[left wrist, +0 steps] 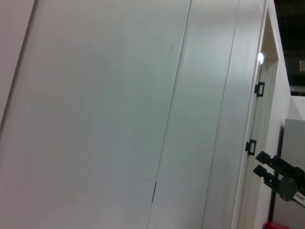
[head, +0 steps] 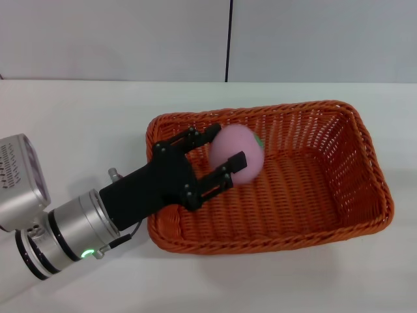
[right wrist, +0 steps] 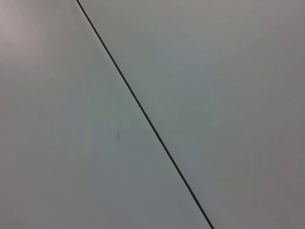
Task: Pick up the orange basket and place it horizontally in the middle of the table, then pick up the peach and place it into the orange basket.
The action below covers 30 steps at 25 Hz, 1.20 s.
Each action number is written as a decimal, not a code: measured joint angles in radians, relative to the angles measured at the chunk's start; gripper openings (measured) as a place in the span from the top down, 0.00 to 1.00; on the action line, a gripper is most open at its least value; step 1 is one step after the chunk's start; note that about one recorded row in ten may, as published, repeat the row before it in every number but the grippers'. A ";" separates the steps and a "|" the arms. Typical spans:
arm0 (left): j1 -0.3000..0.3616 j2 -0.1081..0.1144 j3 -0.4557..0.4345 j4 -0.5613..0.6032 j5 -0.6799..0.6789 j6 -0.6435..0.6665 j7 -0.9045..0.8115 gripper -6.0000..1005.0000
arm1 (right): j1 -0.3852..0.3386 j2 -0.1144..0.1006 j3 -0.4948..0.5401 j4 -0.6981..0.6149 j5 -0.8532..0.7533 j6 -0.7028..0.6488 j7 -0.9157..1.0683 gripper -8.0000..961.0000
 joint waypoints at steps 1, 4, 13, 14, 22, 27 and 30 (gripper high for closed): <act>0.003 0.001 -0.002 0.000 0.000 0.000 0.000 0.56 | 0.000 0.000 0.000 0.000 0.000 0.004 0.000 0.34; 0.016 0.005 -0.006 0.003 -0.002 -0.006 -0.001 0.45 | -0.001 -0.001 0.001 0.001 0.000 0.018 0.000 0.34; 0.155 0.010 -0.292 0.100 -0.005 -0.067 0.065 0.17 | -0.002 -0.003 0.026 -0.004 0.000 0.077 -0.006 0.34; 0.168 0.009 -0.323 0.102 -0.005 -0.079 0.084 0.17 | -0.002 -0.003 0.026 -0.004 0.000 0.077 -0.006 0.34; 0.327 0.003 -0.648 0.075 -0.005 -0.136 0.246 0.17 | 0.011 -0.007 0.030 -0.031 0.000 0.199 -0.019 0.34; 0.365 0.002 -0.721 0.082 -0.004 -0.140 0.249 0.17 | 0.015 -0.008 0.031 -0.059 0.000 0.297 -0.028 0.34; 0.373 0.002 -0.734 0.086 -0.004 -0.140 0.249 0.17 | 0.021 -0.008 0.031 -0.065 -0.001 0.345 -0.048 0.34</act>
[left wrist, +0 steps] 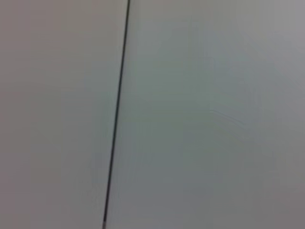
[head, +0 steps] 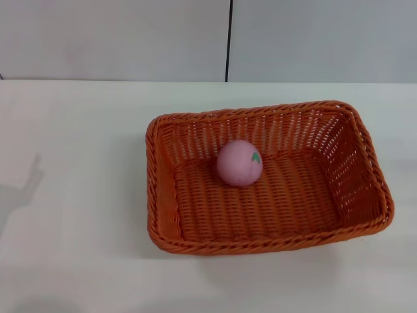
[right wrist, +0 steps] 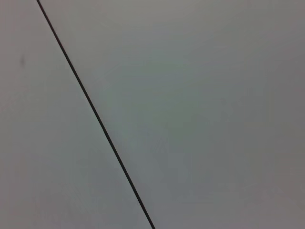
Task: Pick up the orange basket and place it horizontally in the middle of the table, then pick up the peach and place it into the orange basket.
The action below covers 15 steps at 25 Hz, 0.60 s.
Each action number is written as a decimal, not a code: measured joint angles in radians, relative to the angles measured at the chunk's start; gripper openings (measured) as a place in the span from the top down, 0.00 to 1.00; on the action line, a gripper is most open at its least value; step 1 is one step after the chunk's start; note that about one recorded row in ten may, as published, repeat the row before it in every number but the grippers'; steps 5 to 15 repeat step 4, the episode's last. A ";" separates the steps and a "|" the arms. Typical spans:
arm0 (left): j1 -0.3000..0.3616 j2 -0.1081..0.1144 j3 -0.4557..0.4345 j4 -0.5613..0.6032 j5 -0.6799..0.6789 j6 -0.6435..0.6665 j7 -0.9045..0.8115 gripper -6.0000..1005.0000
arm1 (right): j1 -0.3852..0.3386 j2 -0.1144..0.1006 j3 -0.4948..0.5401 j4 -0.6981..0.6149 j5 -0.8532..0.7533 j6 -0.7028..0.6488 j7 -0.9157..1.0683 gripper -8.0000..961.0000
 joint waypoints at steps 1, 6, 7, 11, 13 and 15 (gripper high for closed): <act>0.004 0.000 -0.002 0.000 0.000 0.000 0.000 0.17 | 0.002 0.000 0.000 -0.001 -0.001 0.010 -0.007 0.34; 0.012 -0.001 -0.004 0.000 0.000 -0.001 0.001 0.17 | 0.004 0.003 0.000 -0.002 -0.002 0.023 -0.052 0.34; 0.012 -0.001 -0.004 0.000 0.000 -0.001 0.001 0.17 | 0.004 0.003 0.000 -0.002 -0.002 0.023 -0.052 0.34; 0.012 -0.001 -0.004 0.000 0.000 -0.001 0.001 0.17 | 0.004 0.003 0.000 -0.002 -0.002 0.023 -0.052 0.34; 0.012 -0.001 -0.004 0.000 0.000 -0.001 0.001 0.17 | 0.004 0.003 0.000 -0.002 -0.002 0.023 -0.052 0.34; 0.012 -0.001 -0.004 0.000 0.000 -0.001 0.001 0.17 | 0.004 0.003 0.000 -0.002 -0.002 0.023 -0.052 0.34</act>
